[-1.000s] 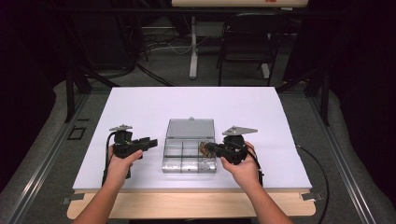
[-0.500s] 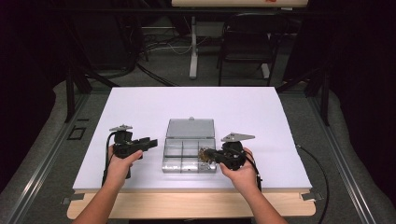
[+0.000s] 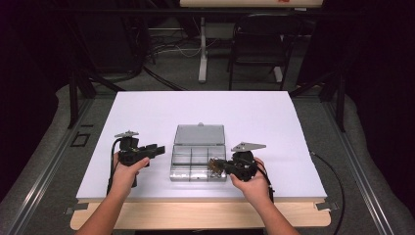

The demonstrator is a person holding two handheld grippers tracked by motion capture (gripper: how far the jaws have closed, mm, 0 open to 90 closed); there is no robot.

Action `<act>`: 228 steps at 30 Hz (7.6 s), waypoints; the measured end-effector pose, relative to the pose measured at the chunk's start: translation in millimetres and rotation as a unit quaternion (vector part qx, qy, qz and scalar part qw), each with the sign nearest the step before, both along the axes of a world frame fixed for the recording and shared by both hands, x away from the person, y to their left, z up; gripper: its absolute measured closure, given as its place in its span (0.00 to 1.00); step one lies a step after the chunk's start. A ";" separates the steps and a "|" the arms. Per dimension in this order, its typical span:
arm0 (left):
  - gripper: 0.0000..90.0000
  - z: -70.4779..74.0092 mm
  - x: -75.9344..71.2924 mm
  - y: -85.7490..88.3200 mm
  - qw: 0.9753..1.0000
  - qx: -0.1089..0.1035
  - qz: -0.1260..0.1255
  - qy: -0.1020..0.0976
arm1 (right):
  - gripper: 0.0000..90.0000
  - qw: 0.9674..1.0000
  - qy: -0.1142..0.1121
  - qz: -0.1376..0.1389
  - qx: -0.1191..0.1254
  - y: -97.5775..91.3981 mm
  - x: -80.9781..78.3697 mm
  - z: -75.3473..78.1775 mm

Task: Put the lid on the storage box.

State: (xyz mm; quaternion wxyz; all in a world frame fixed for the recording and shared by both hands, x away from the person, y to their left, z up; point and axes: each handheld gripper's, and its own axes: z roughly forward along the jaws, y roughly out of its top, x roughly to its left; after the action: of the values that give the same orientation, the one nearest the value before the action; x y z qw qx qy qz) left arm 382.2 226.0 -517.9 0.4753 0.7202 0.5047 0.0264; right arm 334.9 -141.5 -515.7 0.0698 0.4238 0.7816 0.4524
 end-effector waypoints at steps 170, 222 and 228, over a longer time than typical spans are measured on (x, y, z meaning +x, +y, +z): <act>0.50 -15.2 80.8 -45.8 0.998 0.024 0.012 0.052 | 0.41 0.990 0.062 -0.127 -0.028 -2.5 126.9 -13.1; 0.52 -27.2 83.0 -54.7 0.995 0.011 -0.003 0.100 | 0.42 0.976 0.175 -0.115 0.064 -0.4 138.2 -31.6; 0.52 -27.9 83.2 -54.8 0.995 0.009 -0.001 0.098 | 0.43 0.977 0.172 -0.116 0.057 0.2 137.6 -30.6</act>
State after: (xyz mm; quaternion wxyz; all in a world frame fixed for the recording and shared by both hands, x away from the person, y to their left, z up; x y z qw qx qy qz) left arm 465.4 171.2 -545.7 0.4168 0.7242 0.5479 -0.0401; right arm 472.5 -141.3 -546.3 -0.0377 0.5867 0.7003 0.4048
